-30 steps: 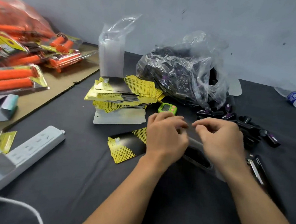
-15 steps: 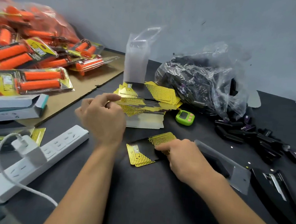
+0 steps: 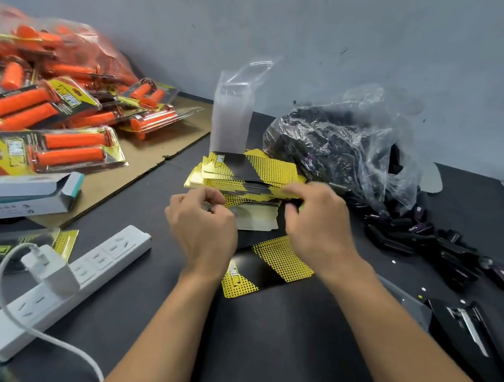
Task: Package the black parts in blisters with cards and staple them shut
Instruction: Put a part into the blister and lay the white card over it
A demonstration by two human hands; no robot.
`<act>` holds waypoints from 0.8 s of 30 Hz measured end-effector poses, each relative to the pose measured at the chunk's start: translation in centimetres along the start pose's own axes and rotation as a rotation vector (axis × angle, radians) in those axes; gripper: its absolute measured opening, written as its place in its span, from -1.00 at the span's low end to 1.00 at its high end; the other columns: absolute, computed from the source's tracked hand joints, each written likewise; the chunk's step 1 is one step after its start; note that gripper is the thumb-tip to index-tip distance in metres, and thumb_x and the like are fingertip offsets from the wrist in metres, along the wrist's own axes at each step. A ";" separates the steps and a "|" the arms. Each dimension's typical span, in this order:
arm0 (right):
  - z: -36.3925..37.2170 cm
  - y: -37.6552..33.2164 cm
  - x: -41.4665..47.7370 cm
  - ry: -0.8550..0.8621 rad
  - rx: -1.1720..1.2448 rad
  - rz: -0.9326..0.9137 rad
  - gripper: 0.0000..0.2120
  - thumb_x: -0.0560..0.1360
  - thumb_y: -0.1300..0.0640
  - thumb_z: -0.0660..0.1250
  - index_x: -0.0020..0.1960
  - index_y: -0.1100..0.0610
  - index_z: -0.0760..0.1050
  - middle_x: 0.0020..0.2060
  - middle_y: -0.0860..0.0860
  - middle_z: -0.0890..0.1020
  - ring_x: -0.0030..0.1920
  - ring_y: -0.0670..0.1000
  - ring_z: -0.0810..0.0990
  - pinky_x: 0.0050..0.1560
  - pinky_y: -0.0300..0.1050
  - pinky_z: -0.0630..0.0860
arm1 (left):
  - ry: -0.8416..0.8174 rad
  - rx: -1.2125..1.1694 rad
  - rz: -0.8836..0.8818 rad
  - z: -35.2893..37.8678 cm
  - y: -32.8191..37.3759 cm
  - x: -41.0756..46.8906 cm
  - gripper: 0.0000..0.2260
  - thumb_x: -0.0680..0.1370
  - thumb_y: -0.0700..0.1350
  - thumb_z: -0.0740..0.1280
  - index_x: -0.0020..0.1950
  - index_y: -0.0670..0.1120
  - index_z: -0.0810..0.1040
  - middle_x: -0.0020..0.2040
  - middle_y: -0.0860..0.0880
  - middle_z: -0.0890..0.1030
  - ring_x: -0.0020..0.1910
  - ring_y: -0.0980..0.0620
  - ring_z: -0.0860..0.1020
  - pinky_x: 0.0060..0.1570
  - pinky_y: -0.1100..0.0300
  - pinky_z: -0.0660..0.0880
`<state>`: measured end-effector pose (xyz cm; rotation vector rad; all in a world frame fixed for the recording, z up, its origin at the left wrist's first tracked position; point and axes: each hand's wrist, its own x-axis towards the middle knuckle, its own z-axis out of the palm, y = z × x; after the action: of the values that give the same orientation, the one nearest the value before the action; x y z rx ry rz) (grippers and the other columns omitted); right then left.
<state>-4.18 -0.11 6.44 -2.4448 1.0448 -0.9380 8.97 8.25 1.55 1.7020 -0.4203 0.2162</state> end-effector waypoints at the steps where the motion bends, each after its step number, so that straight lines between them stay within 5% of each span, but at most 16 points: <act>1: 0.4 -0.6 1.6 -0.043 -0.024 -0.011 -0.56 0.59 0.21 0.32 0.44 -0.04 0.53 0.40 0.05 0.54 0.42 0.14 0.46 0.44 0.07 0.40 | -0.008 0.015 0.025 0.2 -0.2 -0.1 -0.68 0.41 -0.35 0.28 -0.22 0.10 0.57 -0.13 0.13 0.44 0.00 0.03 0.36 -0.04 0.57 0.18; 4: 1.9 -2.3 5.7 -0.265 -0.193 -0.095 -0.37 0.62 0.22 0.28 0.64 -0.02 0.20 0.64 0.06 0.21 0.64 0.14 0.10 0.60 0.08 0.11 | -0.026 0.085 0.091 0.5 -0.9 -0.3 -0.70 0.40 -0.37 0.30 -0.16 0.03 0.61 -0.16 0.11 0.48 -0.02 0.05 0.35 -0.07 0.38 0.18; 6: 2.9 -2.7 6.9 -0.346 -0.285 -0.125 -0.41 0.63 0.21 0.26 0.62 -0.05 0.25 0.59 0.09 0.32 0.58 0.20 0.23 0.57 0.08 0.23 | -0.016 0.108 0.081 0.5 -1.1 -0.2 -0.70 0.40 -0.38 0.30 -0.16 0.03 0.63 -0.17 0.18 0.45 -0.02 0.04 0.36 -0.05 0.35 0.16; 8: 3.2 -2.6 7.0 -0.290 -0.275 -0.105 -0.51 0.62 0.22 0.28 0.50 -0.12 0.45 0.36 0.11 0.60 0.37 0.24 0.49 0.36 0.06 0.47 | -0.013 0.117 0.050 0.5 -1.2 -0.1 -0.69 0.40 -0.37 0.29 -0.15 0.05 0.64 -0.16 0.19 0.44 0.00 0.00 0.38 -0.05 0.35 0.15; 11: 3.3 -3.1 5.7 -0.174 -0.294 -0.118 -0.66 0.60 0.21 0.29 0.26 -0.09 0.66 0.13 0.12 0.71 0.15 0.25 0.61 0.12 0.06 0.55 | 0.003 0.103 0.056 0.4 -1.0 -0.1 -0.66 0.40 -0.36 0.30 -0.18 0.11 0.61 -0.16 0.24 0.41 -0.03 0.08 0.32 -0.08 0.40 0.16; 17: 1.6 -3.2 5.2 -0.256 -0.086 -0.032 -0.67 0.62 0.21 0.30 0.28 -0.08 0.66 0.19 0.08 0.71 0.21 0.18 0.62 0.28 0.03 0.54 | -0.012 0.097 0.039 0.3 -0.8 -0.3 -0.66 0.41 -0.35 0.30 -0.18 0.13 0.61 -0.13 0.14 0.48 0.00 0.03 0.35 0.02 0.59 0.14; 20: 1.2 -3.3 4.3 -0.022 -0.114 -0.146 -0.64 0.64 0.25 0.25 0.29 -0.06 0.66 0.01 0.13 0.75 0.04 0.25 0.67 0.11 0.10 0.58 | -0.033 0.108 0.038 0.2 -0.8 -0.3 -0.68 0.44 -0.33 0.32 -0.16 0.12 0.62 -0.09 0.07 0.51 0.01 0.05 0.33 0.01 0.60 0.14; 24: 0.3 -1.8 3.6 0.383 -0.022 -0.201 -0.83 0.59 0.17 0.40 0.06 0.00 0.75 -0.25 0.01 0.75 -0.24 0.15 0.69 -0.15 -0.06 0.56 | -0.058 0.100 0.052 0.1 -0.8 -0.3 -0.68 0.47 -0.32 0.33 -0.11 0.13 0.64 -0.09 0.15 0.45 0.01 0.09 0.31 0.01 0.59 0.15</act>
<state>-1.16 -1.46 8.72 -2.4797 0.9355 -1.5127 9.00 8.27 0.69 1.8000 -0.5044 0.2291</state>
